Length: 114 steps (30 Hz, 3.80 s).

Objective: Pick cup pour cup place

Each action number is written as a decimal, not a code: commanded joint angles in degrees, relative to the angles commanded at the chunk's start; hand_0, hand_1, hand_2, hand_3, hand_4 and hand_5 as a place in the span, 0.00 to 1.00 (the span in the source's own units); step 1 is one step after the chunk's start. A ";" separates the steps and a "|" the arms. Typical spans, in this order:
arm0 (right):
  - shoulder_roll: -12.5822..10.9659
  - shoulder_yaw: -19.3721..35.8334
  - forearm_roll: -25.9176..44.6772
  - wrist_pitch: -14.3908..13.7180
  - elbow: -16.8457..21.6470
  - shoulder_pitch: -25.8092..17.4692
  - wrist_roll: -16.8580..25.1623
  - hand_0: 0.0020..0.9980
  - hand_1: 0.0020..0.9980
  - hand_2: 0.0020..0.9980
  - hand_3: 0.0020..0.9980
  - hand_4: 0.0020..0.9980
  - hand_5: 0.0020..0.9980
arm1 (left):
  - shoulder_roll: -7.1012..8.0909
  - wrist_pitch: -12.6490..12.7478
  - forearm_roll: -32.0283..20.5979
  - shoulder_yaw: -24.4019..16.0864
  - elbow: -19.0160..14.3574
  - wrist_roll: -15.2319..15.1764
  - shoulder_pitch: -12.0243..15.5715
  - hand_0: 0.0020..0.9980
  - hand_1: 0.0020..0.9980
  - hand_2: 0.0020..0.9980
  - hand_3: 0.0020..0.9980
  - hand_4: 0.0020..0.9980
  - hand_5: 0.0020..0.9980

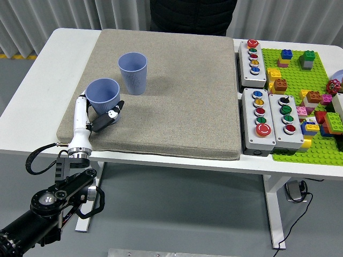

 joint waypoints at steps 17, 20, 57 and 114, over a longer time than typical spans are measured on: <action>-0.12 -0.20 0.31 -0.03 -0.07 0.30 0.13 0.70 0.68 0.61 0.60 0.04 0.39 | -0.48 0.00 3.32 -1.22 0.53 1.22 -0.30 0.61 0.65 0.73 0.71 0.85 0.31; -0.11 -0.15 0.19 0.01 -0.06 0.34 0.10 0.70 0.68 0.61 0.60 0.04 0.39 | -0.41 -0.10 3.87 -1.43 0.64 1.70 -0.33 0.61 0.65 0.73 0.71 0.85 0.31; -0.02 -0.25 0.25 -0.05 0.02 0.66 -0.11 0.70 0.68 0.61 0.60 0.04 0.39 | -0.49 -2.33 5.70 -1.98 0.83 3.00 -0.03 0.67 0.70 0.84 0.80 0.93 0.40; -0.43 0.28 -0.27 0.02 -0.11 0.75 0.20 0.70 0.68 0.61 0.60 0.04 0.40 | 3.14 -6.45 17.16 -8.63 -11.05 8.73 8.13 0.82 0.87 1.00 0.99 0.98 0.48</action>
